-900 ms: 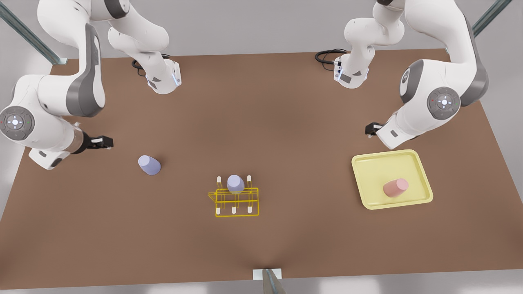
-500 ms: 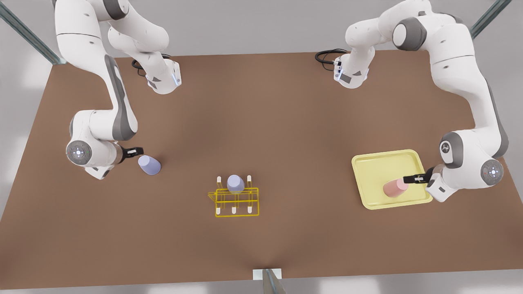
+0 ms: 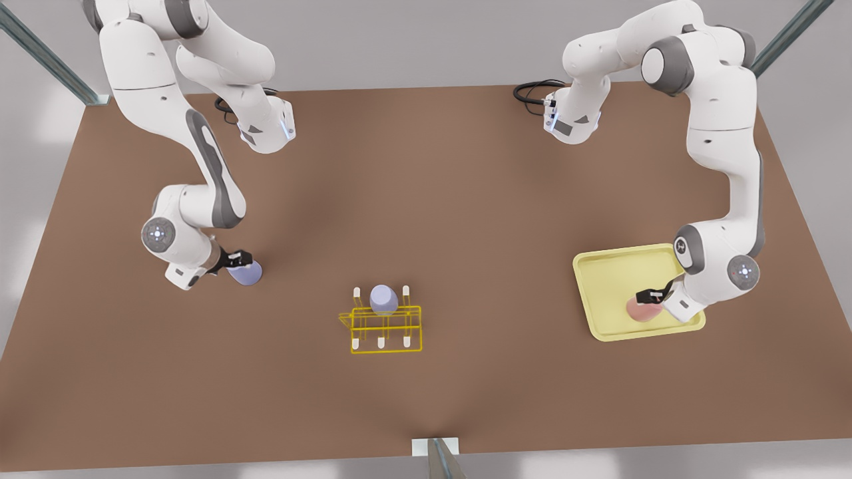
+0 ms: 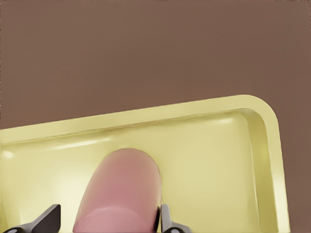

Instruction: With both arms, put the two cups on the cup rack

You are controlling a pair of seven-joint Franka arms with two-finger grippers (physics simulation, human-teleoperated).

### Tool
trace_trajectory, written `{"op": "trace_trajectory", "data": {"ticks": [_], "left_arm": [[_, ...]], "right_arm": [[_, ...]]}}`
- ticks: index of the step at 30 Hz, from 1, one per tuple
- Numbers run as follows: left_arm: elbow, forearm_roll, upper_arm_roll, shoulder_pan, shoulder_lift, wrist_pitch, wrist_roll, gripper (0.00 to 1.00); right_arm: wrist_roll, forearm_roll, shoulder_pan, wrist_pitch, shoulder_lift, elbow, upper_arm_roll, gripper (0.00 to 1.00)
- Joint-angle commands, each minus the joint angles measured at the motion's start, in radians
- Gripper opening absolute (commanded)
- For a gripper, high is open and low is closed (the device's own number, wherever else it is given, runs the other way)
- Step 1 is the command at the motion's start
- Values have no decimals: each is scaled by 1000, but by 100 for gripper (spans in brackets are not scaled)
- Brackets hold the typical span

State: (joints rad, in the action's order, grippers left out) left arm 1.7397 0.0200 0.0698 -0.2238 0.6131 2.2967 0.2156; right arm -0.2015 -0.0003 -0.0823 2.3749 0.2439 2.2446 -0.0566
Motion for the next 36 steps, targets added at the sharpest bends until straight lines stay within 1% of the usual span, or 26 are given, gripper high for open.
{"op": "trace_trajectory", "data": {"ticks": [1, 5, 7, 8, 9, 13, 19, 21, 24, 26, 28, 30, 31, 32, 33, 35, 36], "left_arm": [[3, 2, -1, 4, 2, 67, 94, 100], [1, 0, -19, 20, 27, 69, 93, 100], [1, 0, -21, 21, 30, 69, 93, 100], [1, 0, -21, 24, 28, 69, 67, 87], [1, 0, -22, 26, 28, 69, 57, 79], [1, 0, -27, 29, 30, 69, 57, 83], [1, -3, -33, 31, 36, 66, 57, 83], [1, -3, -33, 31, 36, 66, 56, 80], [1, -3, -33, 29, 27, 55, 57, 80], [1, -3, -33, 31, -10, -3, 56, 80], [1, -3, -33, 35, -18, -26, 44, 80], [1, -3, -30, 90, -101, -181, -65, 80], [0, -3, -24, 122, -148, -246, -145, 80], [-29, -3, -4, 142, -161, -260, -189, 80], [-49, -3, 7, 147, -156, -261, -196, 80], [-95, -20, 62, 149, -153, -261, -272, 80], [-133, -20, 119, 150, -138, -261, -361, 81]], "right_arm": [[-19, 3, -10, 67, 12, 12, 0, 100], [-19, 10, -10, 70, 6, 35, -2, 100], [-19, 10, -8, 130, -5, 78, -2, 100], [-18, 11, -8, 136, -5, 79, -2, 100], [-16, 11, -7, 136, -5, 84, -2, 100], [-13, 11, 1, 136, -3, 98, -6, 100], [-7, 10, 10, 142, 23, 107, -8, 100], [-7, 10, 9, 144, 28, 105, -8, 100], [-7, 10, 9, 142, 37, 109, -8, 100], [-7, 10, 9, 142, 43, 109, -8, 100], [-7, 10, 9, 142, 44, 107, -8, 100], [-7, 10, 9, 142, 46, 109, -8, 100], [-7, 10, 9, 142, 46, 109, -8, 100], [-7, 10, 9, 141, 48, 109, -8, 100], [-7, 10, 9, 142, 48, 109, -8, 100], [-7, 10, 9, 141, 48, 109, -8, 100], [-7, 10, 9, 141, 48, 107, -8, 99]]}}
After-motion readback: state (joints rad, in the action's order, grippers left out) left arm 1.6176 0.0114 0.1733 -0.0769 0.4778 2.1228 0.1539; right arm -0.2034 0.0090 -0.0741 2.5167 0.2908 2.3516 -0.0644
